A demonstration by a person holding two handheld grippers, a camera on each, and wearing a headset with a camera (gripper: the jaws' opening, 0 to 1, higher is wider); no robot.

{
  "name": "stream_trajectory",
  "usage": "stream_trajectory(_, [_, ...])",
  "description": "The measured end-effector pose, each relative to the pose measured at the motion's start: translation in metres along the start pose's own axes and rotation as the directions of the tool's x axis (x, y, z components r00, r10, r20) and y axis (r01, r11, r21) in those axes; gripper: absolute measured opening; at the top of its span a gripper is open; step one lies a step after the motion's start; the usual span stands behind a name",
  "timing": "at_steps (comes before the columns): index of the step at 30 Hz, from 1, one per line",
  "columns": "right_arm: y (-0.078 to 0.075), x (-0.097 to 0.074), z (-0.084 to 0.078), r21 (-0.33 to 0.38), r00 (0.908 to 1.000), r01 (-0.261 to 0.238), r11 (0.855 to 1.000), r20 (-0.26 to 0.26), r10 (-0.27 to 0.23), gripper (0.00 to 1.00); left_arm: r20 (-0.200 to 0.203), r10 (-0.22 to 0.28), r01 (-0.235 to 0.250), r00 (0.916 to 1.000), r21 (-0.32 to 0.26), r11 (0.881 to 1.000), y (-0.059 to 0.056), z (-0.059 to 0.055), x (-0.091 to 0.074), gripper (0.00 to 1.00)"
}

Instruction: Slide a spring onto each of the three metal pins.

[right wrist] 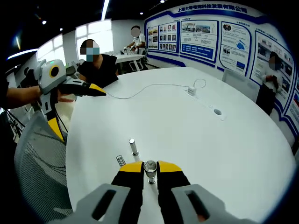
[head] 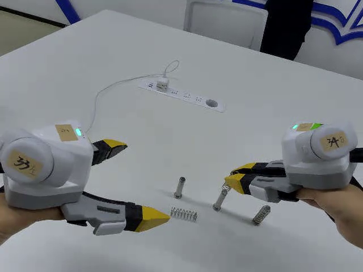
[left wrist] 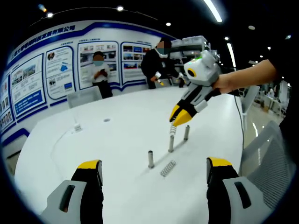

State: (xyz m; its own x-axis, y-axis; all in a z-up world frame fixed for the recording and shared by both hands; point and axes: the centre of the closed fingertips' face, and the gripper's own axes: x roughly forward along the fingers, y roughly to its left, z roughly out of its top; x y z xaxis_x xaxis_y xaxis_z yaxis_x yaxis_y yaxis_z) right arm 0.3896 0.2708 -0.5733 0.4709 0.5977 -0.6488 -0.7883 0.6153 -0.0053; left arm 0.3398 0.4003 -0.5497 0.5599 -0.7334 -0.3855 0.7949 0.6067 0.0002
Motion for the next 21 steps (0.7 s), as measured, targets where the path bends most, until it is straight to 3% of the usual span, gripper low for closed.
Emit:
stream_trajectory(10, [0.001,0.006,-0.009,-0.016,0.9994,0.002,1.0,-0.036,-0.003,0.11,-0.011,-0.007,0.008,0.9999,0.008,1.0,-0.004,-0.005,0.0,0.95])
stream_trajectory(21, [-0.001,0.016,-0.014,-0.01,0.9985,0.005,1.0,-0.054,-0.005,0.11,-0.011,0.004,-0.004,0.9999,0.005,1.0,0.0,-0.006,-0.003,0.94])
